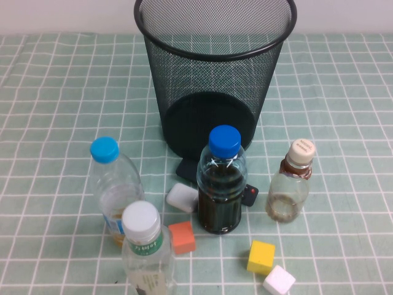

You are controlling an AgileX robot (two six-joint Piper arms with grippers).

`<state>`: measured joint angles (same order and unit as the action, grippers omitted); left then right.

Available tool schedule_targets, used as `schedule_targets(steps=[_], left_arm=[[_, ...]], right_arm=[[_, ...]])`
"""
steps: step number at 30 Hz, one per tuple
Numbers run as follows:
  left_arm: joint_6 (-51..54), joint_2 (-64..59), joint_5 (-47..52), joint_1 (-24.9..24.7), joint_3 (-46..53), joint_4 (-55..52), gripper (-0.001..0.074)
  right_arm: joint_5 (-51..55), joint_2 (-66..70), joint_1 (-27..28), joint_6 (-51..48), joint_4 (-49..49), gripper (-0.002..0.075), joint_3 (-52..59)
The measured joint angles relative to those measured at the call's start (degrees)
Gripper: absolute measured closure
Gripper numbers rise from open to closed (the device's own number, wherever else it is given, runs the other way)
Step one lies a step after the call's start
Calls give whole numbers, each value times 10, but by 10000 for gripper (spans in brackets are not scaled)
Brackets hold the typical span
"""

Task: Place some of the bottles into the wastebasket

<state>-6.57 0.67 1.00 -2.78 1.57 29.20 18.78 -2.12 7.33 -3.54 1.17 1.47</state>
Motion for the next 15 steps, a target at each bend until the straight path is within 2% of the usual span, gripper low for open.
schedule_targets(steps=[3,5,9,13,15], left_arm=[[3,0,1,0,0,3,740],[0,0,39,0,-16,4,741],[39,-13,204,-11,-142,-5,741],[110,-95,384,-12,-279,-9,741],[158,-144,441,-12,-331,-9,741]], right_arm=[[0,0,0,0,0,733,0],[0,0,0,0,0,734,0],[0,0,0,0,0,733,0],[0,0,0,-2,0,733,0],[0,0,0,-2,0,733,0]])
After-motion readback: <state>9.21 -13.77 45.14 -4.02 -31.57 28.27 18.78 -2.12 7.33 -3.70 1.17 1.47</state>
